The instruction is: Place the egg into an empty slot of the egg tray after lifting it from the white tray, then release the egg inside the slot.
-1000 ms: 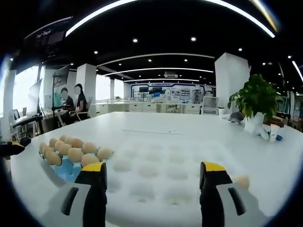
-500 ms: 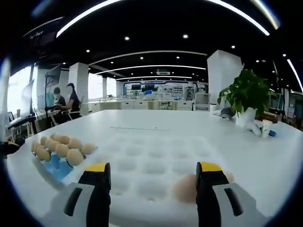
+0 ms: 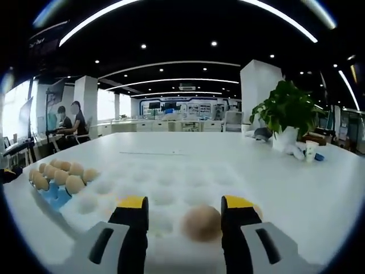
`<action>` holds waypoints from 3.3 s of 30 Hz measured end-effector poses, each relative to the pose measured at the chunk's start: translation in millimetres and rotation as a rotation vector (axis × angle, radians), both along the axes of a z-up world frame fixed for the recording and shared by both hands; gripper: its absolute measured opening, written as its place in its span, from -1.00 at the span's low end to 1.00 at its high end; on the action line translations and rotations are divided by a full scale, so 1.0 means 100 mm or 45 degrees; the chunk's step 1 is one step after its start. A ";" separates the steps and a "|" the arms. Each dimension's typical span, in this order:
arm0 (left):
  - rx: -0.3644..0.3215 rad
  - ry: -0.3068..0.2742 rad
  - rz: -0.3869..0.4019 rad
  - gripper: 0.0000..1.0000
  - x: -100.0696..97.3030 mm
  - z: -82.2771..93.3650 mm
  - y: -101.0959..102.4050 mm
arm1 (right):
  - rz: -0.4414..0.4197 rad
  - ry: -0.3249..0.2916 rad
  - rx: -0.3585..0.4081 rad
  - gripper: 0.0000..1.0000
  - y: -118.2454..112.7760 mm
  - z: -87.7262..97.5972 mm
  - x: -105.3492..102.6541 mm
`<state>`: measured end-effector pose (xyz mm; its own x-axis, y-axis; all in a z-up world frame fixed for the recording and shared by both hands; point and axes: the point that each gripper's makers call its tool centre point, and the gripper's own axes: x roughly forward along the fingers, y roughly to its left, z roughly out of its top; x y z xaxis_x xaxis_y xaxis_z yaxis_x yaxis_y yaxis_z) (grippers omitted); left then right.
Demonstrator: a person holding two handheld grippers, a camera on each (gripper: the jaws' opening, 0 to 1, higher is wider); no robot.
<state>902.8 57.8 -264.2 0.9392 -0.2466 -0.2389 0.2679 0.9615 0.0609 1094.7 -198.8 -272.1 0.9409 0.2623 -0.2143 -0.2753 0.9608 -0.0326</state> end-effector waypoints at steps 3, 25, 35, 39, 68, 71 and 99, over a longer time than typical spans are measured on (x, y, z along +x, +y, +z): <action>0.003 0.000 0.000 1.00 0.00 0.00 0.00 | -0.008 -0.012 -0.082 -0.20 -0.06 -0.03 0.02; 0.013 0.011 0.018 0.99 0.02 -0.02 0.04 | -0.030 0.022 -0.067 -0.40 -0.17 -0.12 0.08; 0.020 0.006 0.029 0.98 0.00 0.01 0.06 | -0.041 0.044 0.002 -0.42 -0.19 -0.11 0.08; 0.013 0.003 0.029 0.98 0.02 0.02 0.05 | -0.042 0.039 0.029 -0.42 -0.20 -0.09 0.08; 0.035 0.003 0.011 0.98 -0.03 -0.01 0.00 | 0.037 -0.055 0.086 -0.42 0.03 0.18 -0.05; 0.038 0.004 0.007 0.97 -0.03 -0.02 -0.01 | 0.071 -0.049 0.086 -0.42 0.15 0.18 -0.09; 0.024 0.005 0.014 0.97 -0.10 -0.08 0.01 | 0.356 -0.052 0.070 -0.42 1.20 0.20 -0.40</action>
<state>892.3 58.9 -272.4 0.9409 -0.2314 -0.2473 0.2574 0.9631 0.0780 1054.9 -78.9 -252.0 0.8379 0.5231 -0.1559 -0.5295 0.8483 0.0005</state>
